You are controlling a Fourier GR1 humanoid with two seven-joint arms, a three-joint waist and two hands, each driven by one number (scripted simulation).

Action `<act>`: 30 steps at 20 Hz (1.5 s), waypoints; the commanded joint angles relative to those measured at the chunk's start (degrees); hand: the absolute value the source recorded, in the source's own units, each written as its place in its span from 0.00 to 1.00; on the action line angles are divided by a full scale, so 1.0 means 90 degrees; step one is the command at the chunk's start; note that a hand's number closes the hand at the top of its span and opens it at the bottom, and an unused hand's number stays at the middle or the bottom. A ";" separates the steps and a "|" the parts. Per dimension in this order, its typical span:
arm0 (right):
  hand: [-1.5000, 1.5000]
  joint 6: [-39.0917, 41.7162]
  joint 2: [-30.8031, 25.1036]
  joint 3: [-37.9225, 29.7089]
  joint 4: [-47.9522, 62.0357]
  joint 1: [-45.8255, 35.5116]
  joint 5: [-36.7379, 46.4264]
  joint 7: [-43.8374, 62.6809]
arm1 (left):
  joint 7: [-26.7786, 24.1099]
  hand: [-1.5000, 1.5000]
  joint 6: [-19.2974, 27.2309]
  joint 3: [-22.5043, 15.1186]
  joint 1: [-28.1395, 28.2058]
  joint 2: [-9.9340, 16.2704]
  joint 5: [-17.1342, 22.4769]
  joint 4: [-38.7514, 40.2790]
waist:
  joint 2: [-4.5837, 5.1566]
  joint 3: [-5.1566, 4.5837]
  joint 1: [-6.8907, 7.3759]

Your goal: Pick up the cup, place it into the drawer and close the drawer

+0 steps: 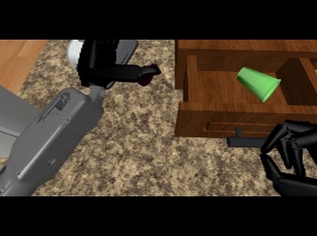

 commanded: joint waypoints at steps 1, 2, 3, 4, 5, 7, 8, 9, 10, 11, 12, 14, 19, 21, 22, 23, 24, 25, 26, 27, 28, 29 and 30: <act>1.00 -0.0113 0.0105 0.0321 0.0124 0.0069 0.0613 0.0045 | 0.0127 0.00 -0.0151 0.0068 0.1272 0.0680 -0.0002 -0.1198 | 0.0019 -0.0001 -0.0018; 1.00 -0.0029 -0.0032 0.0209 0.0047 0.0015 0.0527 0.0185 | 0.0098 0.00 -0.0270 0.0227 0.1527 0.0756 0.0089 -0.1285 | 0.0030 -0.0002 -0.0063; 1.00 -0.0066 0.0058 0.0380 0.0289 0.0024 0.0876 -0.0079 | 0.0602 0.00 -0.0109 0.0325 0.1403 0.0937 0.0159 -0.1765 | 0.0030 0.0002 -0.0070; 1.00 -0.0176 0.0073 0.0458 0.0708 -0.0518 0.1119 -0.0033 | 0.0113 0.00 -0.0538 0.0362 0.1745 0.0747 0.0158 -0.1333 | 0.0063 -0.0001 -0.0074; 1.00 -0.0044 0.0024 0.0488 0.0683 0.0199 0.1364 -0.0659 | 0.0365 0.00 -0.0216 0.0342 0.1967 0.0972 0.0115 -0.2152 | 0.0035 0.0005 -0.0072; 1.00 -0.0013 -0.0333 0.0620 0.0970 0.0043 0.2110 -0.1202 | 0.0249 0.00 -0.0561 0.0448 0.2235 0.1095 0.0241 -0.2019 | 0.0047 0.0005 -0.0017; 1.00 -0.0059 -0.0347 0.0938 0.0860 -0.0024 0.2449 -0.1092 | -0.0004 0.00 -0.0795 0.0435 0.2574 0.1092 0.0221 -0.1907 | 0.0055 -0.0001 -0.0013; 1.00 -0.0049 -0.0603 0.0953 0.1009 -0.0409 0.2803 -0.1154 | 0.0062 0.00 -0.0929 0.0602 0.2350 0.1187 0.0316 -0.1830 | 0.0071 -0.0003 0.0019; 1.00 -0.0156 -0.0594 0.1248 0.1028 -0.0125 0.3217 -0.1387 | 0.0086 0.00 -0.0776 0.0501 0.2565 0.1213 0.0205 -0.2049 | 0.0052 0.0002 -0.0005; 1.00 -0.0247 -0.0613 0.1222 0.1382 -0.0466 0.3371 -0.1504 | 0.0074 0.00 -0.0967 0.0613 0.2611 0.1271 0.0247 -0.1973 | 0.0072 0.0002 -0.0032; 1.00 -0.0408 -0.0557 0.1334 0.1718 -0.0638 0.3656 -0.1484 | -0.0064 0.00 -0.1053 0.0555 0.2952 0.1326 0.0182 -0.2189 | 0.0072 0.0001 0.0024; 1.00 -0.0531 -0.0502 0.1489 0.2004 -0.0838 0.3977 -0.1487 | -0.0079 0.00 -0.1299 0.0817 0.3268 0.1426 0.0341 -0.2377 | 0.0068 0.0000 -0.0035; 1.00 -0.1430 -0.0122 0.1791 0.3621 -0.1030 0.4838 -0.2333 | -0.0260 0.00 -0.2192 0.1317 0.3952 0.1818 0.0418 -0.2202 | 0.0082 0.0003 -0.0085; 0.00 -0.1414 -0.0050 0.1701 0.4127 -0.1336 0.4961 -0.2285 | -0.0251 0.00 -0.2082 0.1423 0.4060 0.1613 0.0324 -0.2373 | 0.0076 0.0002 -0.0127; 0.00 -0.1515 0.0126 0.1773 0.4257 -0.1458 0.5108 -0.2160 | -0.0003 0.00 -0.2077 0.1639 0.3956 0.1796 0.0359 -0.2524 | 0.0072 0.0003 -0.0135; 0.00 -0.1607 0.0050 0.1818 0.4294 -0.1164 0.5194 -0.2393 | -0.0091 0.00 -0.2069 0.1541 0.4407 0.1702 0.0233 -0.2763 | 0.0066 0.0003 -0.0141; 0.00 -0.1407 0.0012 0.1566 0.4950 -0.2009 0.5160 -0.2253 | -0.0427 0.00 -0.2448 0.1644 0.4313 0.1644 0.0291 -0.2275 | 0.0087 0.0001 -0.0100; 0.00 -0.1497 -0.0055 0.1742 0.4697 -0.1622 0.5385 -0.2336 | -0.0131 0.00 -0.2271 0.1724 0.4581 0.1768 0.0296 -0.2906 | 0.0066 0.0003 -0.0126; 0.00 -0.1850 0.0105 0.1703 0.5638 -0.1968 0.5529 -0.2672 | -0.0061 0.00 -0.2100 0.1580 0.4169 0.1536 0.0168 -0.2560 | 0.0087 0.0005 -0.0122; 0.00 -0.1425 0.0028 0.1701 0.5365 -0.2153 0.5511 -0.2274 | -0.0384 0.00 -0.2758 0.1883 0.4273 0.1694 0.0222 -0.1894 | 0.0087 -0.0001 -0.0150; 0.00 -0.1837 0.0049 0.1531 0.5966 -0.2051 0.5510 -0.2885 | -0.0367 0.00 -0.2526 0.1770 0.4453 0.1449 0.0044 -0.2286 | 0.0081 0.0003 -0.0147; 0.00 -0.2021 -0.0002 0.1570 0.6245 -0.2006 0.5638 -0.3127 | -0.0079 0.00 -0.2657 0.1877 0.4588 0.1666 0.0240 -0.2566 | 0.0079 0.0004 -0.0126; 0.00 -0.2034 0.0282 0.1553 0.6509 -0.2325 0.5710 -0.2912 | 0.0108 0.00 -0.2594 0.2016 0.4510 0.1654 0.0226 -0.2755 | 0.0076 0.0004 -0.0134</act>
